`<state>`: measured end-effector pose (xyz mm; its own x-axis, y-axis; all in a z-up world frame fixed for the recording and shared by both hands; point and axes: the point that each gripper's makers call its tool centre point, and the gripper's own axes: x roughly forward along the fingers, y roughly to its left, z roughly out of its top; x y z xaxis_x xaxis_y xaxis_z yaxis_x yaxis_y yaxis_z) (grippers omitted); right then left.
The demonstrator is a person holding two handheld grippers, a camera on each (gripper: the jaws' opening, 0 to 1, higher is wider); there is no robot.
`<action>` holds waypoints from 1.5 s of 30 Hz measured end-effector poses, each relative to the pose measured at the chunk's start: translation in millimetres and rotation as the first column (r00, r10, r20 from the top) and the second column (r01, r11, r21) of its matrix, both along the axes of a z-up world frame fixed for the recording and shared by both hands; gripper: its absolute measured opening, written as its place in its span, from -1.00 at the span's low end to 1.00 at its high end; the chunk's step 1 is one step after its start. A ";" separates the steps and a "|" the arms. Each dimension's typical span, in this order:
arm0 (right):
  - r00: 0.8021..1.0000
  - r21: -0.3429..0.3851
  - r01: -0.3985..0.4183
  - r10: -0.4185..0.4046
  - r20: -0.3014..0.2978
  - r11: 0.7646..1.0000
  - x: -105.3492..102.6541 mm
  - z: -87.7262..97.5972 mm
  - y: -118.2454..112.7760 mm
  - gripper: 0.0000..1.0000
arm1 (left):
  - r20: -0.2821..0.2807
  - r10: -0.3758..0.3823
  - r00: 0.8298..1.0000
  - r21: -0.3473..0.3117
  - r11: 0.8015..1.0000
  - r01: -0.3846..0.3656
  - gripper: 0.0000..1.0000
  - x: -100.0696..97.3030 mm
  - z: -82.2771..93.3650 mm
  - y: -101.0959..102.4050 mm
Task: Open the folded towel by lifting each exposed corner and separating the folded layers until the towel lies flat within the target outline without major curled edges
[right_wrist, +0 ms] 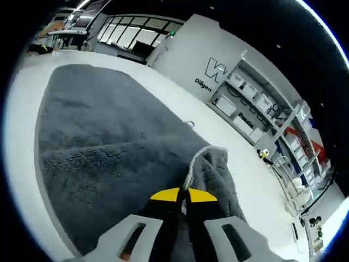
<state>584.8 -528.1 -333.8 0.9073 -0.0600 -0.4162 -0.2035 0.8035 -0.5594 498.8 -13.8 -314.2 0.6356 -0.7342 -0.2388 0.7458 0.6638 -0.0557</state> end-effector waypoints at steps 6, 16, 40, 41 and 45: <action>0.990 -0.120 0.117 -0.107 0.087 0.986 6.2 54.3 -52.3 -1.00 | -0.002 -0.010 1.000 0.005 1.000 0.010 0.98 -0.1 -0.7 -4.3; 0.962 -0.267 0.264 -0.232 0.146 0.927 21.3 136.0 -123.6 -1.00 | -0.002 0.004 1.000 0.007 1.000 -0.004 0.98 2.0 -0.5 -3.5; 0.894 -0.383 0.419 -0.448 0.016 0.823 83.3 102.0 -226.8 -1.00 | -0.018 0.054 0.998 0.084 0.995 -0.052 0.98 14.2 -4.3 -11.7; 0.891 -0.379 0.424 -0.453 0.015 0.822 84.7 98.6 -229.4 -1.00 | -0.018 0.056 0.998 0.087 0.995 -0.054 0.98 14.8 -4.0 -12.2; 0.888 -0.367 0.432 -0.460 0.011 0.824 84.0 83.6 -237.9 -0.87 | -0.015 0.052 0.999 0.083 0.995 -0.051 0.98 16.5 -1.4 -16.7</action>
<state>668.8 -766.0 -250.2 0.7127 -0.6047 -0.3556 0.0766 0.5710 -0.8174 515.3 -30.4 -315.6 0.6675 -0.6778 -0.3081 0.7099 0.7042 -0.0113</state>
